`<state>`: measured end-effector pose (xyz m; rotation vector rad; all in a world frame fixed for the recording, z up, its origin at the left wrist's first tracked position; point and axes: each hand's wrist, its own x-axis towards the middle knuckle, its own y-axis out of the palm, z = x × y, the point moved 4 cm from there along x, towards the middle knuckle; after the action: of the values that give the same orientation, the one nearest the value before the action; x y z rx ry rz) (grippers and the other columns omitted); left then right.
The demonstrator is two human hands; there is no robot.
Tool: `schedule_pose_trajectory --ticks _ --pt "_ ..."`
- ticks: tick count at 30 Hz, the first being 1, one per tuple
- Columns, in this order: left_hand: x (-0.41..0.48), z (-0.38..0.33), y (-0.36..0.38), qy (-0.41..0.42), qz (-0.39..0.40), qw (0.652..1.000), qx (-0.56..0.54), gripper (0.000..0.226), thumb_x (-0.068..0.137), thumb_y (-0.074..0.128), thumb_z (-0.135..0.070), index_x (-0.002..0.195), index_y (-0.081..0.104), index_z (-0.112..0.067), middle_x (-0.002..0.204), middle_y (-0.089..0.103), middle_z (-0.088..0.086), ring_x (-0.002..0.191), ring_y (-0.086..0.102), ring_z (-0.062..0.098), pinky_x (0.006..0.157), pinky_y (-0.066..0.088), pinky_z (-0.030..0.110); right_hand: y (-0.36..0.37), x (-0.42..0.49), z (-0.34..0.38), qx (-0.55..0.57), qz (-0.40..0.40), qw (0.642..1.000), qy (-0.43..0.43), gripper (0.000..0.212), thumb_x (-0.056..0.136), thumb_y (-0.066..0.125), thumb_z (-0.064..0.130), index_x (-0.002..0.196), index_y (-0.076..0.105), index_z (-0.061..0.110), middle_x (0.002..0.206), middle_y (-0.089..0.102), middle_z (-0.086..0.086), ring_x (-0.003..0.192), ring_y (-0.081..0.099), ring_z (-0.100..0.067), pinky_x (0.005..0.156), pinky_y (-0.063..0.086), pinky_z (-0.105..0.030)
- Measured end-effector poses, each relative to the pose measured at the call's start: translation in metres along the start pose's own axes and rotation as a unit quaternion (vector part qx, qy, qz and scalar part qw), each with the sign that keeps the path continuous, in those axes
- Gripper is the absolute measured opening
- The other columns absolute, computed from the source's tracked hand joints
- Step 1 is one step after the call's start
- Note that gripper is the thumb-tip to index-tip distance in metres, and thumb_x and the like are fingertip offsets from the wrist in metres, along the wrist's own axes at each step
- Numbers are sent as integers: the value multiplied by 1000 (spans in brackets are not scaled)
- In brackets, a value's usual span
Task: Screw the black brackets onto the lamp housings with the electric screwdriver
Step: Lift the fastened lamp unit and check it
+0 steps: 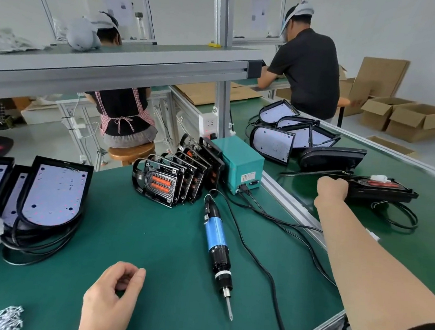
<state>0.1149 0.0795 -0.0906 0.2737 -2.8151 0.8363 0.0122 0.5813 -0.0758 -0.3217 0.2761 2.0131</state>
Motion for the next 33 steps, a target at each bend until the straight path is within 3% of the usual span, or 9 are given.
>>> schedule_pose_trajectory --ticks 5,8,12,16,19,21,24,28,33 --pt "0 -1 0 5 -3 1000 -3 19 85 75 -12 69 67 -17 67 61 -18 70 55 0 63 38 1 3 -16 -11 21 -9 999 -42 55 99 45 -2 152 39 11 116 43 -2 96 48 -22 82 38 -26" --pt "0 1 1 4 0 1000 0 20 86 75 -12 68 67 -17 68 62 -17 71 55 2 64 39 2 14 -37 -20 70 10 996 -47 33 95 44 -3 115 52 23 92 48 3 71 45 -17 57 31 -29" --pt "0 -1 -1 8 -5 1000 -1 22 86 74 -12 67 65 -18 68 62 -18 70 55 1 64 38 1 37 -84 -27 88 37 993 -75 30 88 43 -4 94 40 25 78 34 3 64 28 -17 52 24 -24" --pt "-1 1 0 6 -2 1000 0 22 86 74 -14 67 65 -19 69 63 -17 71 56 2 64 39 3 58 -138 -37 86 119 987 -65 28 91 50 2 111 52 21 82 44 1 71 37 -14 68 38 -29" --pt "0 3 1 5 -2 1000 4 20 86 73 -14 68 66 -20 72 64 -16 73 57 4 64 39 3 68 -182 -46 82 176 978 -80 17 90 49 -6 103 58 1 76 51 -22 73 48 -10 86 55 -41" --pt "0 4 2 3 -1 1000 3 21 87 73 -14 68 65 -21 73 64 -16 74 57 5 65 41 6 72 -215 -53 82 225 968 -76 28 96 51 -5 119 54 11 101 69 -6 94 62 -9 97 53 -32" --pt "2 6 4 -9 2 1000 7 23 88 71 -14 68 64 -22 75 64 -18 75 58 5 65 44 13 78 -261 -66 77 288 952 -69 36 97 52 -4 124 50 20 117 65 6 102 61 -3 77 49 -15" --pt "0 4 3 -2 3 1000 10 24 88 68 -10 69 62 -22 74 63 -16 74 57 8 65 44 14 86 -312 -101 39 325 944 -32 41 94 54 -3 126 51 23 121 57 10 114 55 -7 78 41 -18" --pt "-1 0 1 6 7 1000 13 23 90 66 -10 71 61 -22 69 62 -8 72 56 10 65 44 15 91 -348 -153 -39 338 939 -60 42 92 56 -2 122 52 27 124 54 12 118 52 -4 100 43 -27"
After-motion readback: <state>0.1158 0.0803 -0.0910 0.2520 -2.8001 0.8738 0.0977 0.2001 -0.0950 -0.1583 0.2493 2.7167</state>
